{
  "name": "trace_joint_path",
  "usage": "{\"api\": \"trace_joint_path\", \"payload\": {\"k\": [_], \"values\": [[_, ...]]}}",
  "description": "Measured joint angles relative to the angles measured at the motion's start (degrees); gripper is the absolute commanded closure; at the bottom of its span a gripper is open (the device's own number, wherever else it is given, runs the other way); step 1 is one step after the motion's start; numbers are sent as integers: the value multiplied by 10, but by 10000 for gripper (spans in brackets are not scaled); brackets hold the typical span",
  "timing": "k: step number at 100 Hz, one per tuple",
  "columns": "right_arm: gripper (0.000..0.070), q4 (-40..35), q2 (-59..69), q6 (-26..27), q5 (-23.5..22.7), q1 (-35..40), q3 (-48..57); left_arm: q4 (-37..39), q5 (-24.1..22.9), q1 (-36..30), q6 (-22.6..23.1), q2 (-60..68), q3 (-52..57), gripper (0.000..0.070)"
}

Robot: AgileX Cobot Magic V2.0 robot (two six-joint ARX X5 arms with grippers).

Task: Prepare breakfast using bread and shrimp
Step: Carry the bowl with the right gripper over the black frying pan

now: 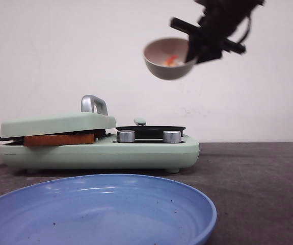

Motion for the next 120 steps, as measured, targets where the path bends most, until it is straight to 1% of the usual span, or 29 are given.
{"api": "trace_joint_path", "payload": {"k": [16, 22, 39, 57, 68, 85, 98, 104, 120], "values": [[698, 46, 3, -76, 98, 32, 0, -3, 0, 0, 0, 0, 0, 685], [698, 74, 9, -108, 120, 39, 0, -3, 0, 0, 0, 0, 0, 685], [698, 132, 33, -169, 136, 43, 0, -6, 0, 0, 0, 0, 0, 685], [698, 138, 67, -223, 165, 47, 0, -24, 0, 0, -1, 0, 0, 685], [698, 148, 75, -257, 166, 49, 0, -28, 0, 0, -1, 0, 0, 685], [698, 199, 75, -318, 166, 55, 0, -29, 0, 0, -1, 0, 0, 685], [698, 207, 75, -363, 167, 56, 0, -28, 0, 0, -1, 0, 0, 685], [698, 212, 75, -384, 174, 59, 0, -25, 0, 0, -1, 0, 0, 685], [698, 243, 75, -444, 181, 63, 0, -8, 0, 0, -1, 0, 0, 685]]}}
